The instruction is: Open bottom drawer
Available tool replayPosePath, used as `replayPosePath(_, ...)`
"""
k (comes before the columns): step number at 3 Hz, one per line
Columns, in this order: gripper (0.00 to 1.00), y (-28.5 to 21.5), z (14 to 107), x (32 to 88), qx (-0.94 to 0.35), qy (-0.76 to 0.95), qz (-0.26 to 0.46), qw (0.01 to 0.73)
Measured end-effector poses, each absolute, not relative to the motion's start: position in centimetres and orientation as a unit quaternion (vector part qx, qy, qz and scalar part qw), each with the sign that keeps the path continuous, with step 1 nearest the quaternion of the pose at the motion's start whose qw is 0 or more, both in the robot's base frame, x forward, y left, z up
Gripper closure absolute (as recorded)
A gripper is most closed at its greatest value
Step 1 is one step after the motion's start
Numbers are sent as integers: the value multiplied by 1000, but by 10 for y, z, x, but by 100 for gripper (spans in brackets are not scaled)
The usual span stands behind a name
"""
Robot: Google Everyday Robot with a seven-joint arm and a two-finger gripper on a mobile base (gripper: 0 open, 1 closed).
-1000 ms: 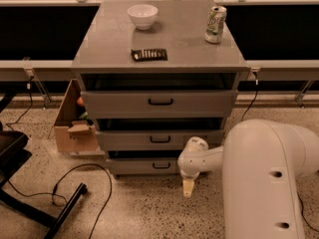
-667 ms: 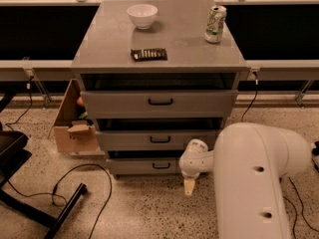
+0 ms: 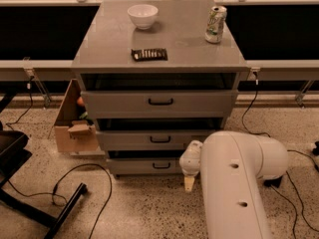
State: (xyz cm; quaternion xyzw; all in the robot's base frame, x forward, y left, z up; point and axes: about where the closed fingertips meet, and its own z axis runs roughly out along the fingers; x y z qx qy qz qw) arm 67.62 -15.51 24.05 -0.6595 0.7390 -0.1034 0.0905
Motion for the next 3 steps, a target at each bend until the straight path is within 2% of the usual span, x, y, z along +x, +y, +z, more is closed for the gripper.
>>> replayPosePath(1,0,-146,225,712,-662,735,-107,100)
replayPosePath(3,0,-143,217,708,-663,736,-101,92)
